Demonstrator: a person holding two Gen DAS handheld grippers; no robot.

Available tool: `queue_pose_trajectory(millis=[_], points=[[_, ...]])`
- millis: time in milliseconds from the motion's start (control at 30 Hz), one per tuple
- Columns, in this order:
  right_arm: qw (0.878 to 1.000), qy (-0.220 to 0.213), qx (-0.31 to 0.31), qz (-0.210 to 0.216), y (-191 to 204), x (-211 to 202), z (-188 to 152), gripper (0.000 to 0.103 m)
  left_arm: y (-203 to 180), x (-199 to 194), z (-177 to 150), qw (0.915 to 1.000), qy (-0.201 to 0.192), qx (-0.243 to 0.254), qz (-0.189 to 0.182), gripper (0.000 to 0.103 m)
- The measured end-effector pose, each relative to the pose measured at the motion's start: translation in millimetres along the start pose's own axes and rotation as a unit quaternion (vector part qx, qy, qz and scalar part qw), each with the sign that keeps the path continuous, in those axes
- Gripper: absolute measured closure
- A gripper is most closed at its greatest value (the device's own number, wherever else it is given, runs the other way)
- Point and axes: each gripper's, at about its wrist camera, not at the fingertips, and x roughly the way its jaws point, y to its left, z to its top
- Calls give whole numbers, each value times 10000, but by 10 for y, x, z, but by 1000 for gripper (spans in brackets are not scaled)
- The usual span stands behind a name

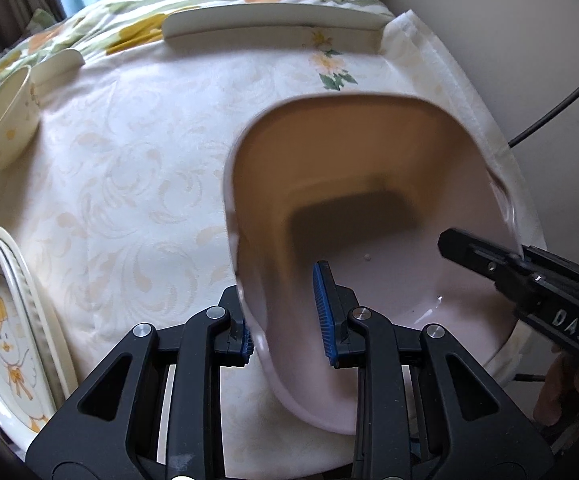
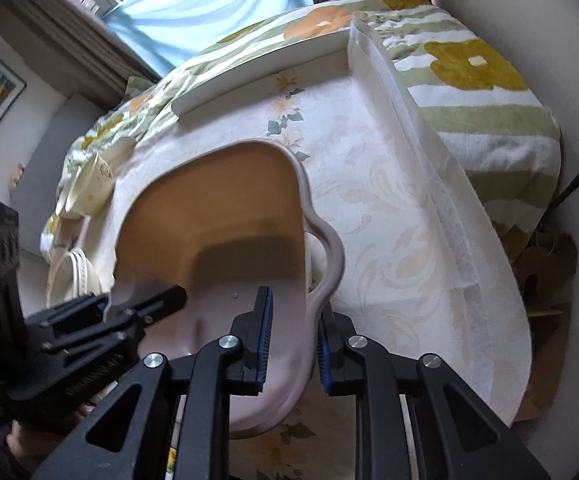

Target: Organize plates and bowls

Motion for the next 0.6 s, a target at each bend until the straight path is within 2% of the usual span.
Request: queue_pose_trajectory(millis=[33, 100, 133, 167, 300, 367, 400, 433, 467, 500, 600], points=[[9999, -11, 98, 93, -20, 6, 0, 84, -4, 21, 6, 10000, 27, 0, -42, 80], [9990, -32, 360, 269, -85, 24, -1, 70, -14, 64, 21, 10000, 57, 11, -42, 80], [9984, -43, 468, 304, -111, 31, -7, 52, -19, 82, 30, 10000, 72, 12, -43, 80], [9980, -51, 540, 326, -126, 34, -10, 46, -20, 100, 36, 9999, 90, 1, -52, 80], [9972, -6, 657, 348, -154, 52, -17, 46, -34, 125, 58, 9999, 96, -2, -63, 79], [9972, -31, 658, 342, -141, 49, -24, 46, -52, 127, 62, 9999, 92, 21, -75, 75], [9972, -37, 665, 343, -137, 45, -27, 46, -63, 125, 60, 9999, 90, 37, -114, 64], [9969, -39, 687, 381, -138, 43, -27, 46, -85, 134, 66, 9999, 89, 58, -120, 38], [9967, -39, 708, 397, -140, 44, -29, 46, -103, 124, 61, 9999, 60, 88, -35, 27], [9965, -49, 731, 407, -143, 38, -29, 46, -111, 96, 50, 9999, -20, 110, 30, 19], [9962, -64, 756, 416, -154, 27, -28, 46, -116, 68, 51, 9999, -45, 122, -20, 19]])
